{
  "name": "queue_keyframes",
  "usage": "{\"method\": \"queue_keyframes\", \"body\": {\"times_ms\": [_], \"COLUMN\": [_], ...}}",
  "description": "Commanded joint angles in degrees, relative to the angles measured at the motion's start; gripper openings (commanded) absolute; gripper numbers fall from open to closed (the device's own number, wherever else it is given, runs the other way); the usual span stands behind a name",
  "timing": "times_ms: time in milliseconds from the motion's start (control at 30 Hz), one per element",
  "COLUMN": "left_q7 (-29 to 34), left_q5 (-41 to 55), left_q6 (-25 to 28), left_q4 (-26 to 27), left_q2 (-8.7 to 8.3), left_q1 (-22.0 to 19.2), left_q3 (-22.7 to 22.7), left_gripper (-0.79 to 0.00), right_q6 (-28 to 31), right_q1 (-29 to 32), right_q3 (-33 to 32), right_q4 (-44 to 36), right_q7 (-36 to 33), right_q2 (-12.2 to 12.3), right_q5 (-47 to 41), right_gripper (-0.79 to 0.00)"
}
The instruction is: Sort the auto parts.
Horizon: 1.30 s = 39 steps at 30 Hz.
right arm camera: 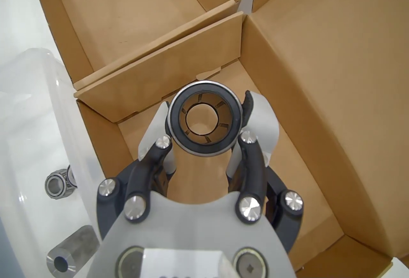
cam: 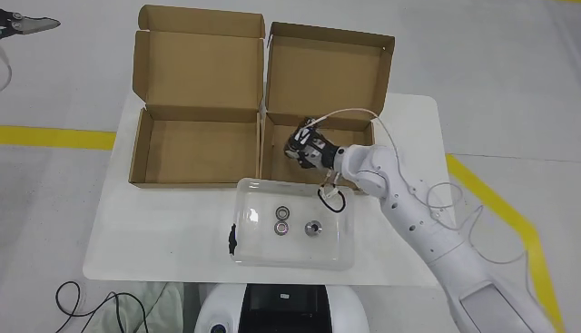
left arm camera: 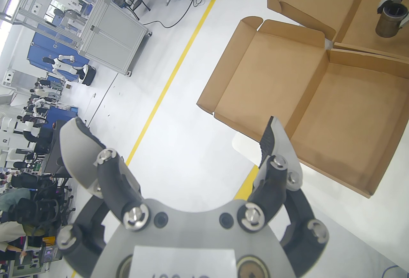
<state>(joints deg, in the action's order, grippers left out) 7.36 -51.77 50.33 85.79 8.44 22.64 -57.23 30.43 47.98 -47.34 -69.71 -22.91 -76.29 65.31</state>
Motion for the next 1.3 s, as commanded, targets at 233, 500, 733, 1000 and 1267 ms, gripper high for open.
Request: {"method": "queue_keyframes", "body": {"times_ms": [233,500,733,1000,1267], "left_q7": [0.00,0.00,0.00,0.00,0.00], "left_q5": [0.00,0.00,0.00,0.00,0.00], "left_q6": [0.00,0.00,0.00,0.00,0.00], "left_q4": [0.00,0.00,0.00,0.00,0.00], "left_q2": [0.00,0.00,0.00,0.00,0.00], "left_q1": [0.00,0.00,0.00,0.00,0.00], "left_q3": [0.00,0.00,0.00,0.00,0.00], "left_gripper": [0.000,0.000,0.000,0.000,0.000], "right_q6": [0.39,0.77,1.46,2.32,5.33], "right_q1": [-2.79,-3.91,-4.07,-2.65,1.28], "right_q3": [1.73,2.74,2.64,0.64,-3.85], "right_q4": [4.80,7.78,9.00,6.54,-2.43], "right_q7": [-0.73,-1.26,-1.07,1.16,3.38], "right_q2": [-1.24,-2.06,-2.25,-1.63,0.40], "right_q5": [-1.17,-1.96,-1.97,-1.82,0.65], "right_gripper": [-0.785,-0.717,-0.468,0.000,0.000]}}
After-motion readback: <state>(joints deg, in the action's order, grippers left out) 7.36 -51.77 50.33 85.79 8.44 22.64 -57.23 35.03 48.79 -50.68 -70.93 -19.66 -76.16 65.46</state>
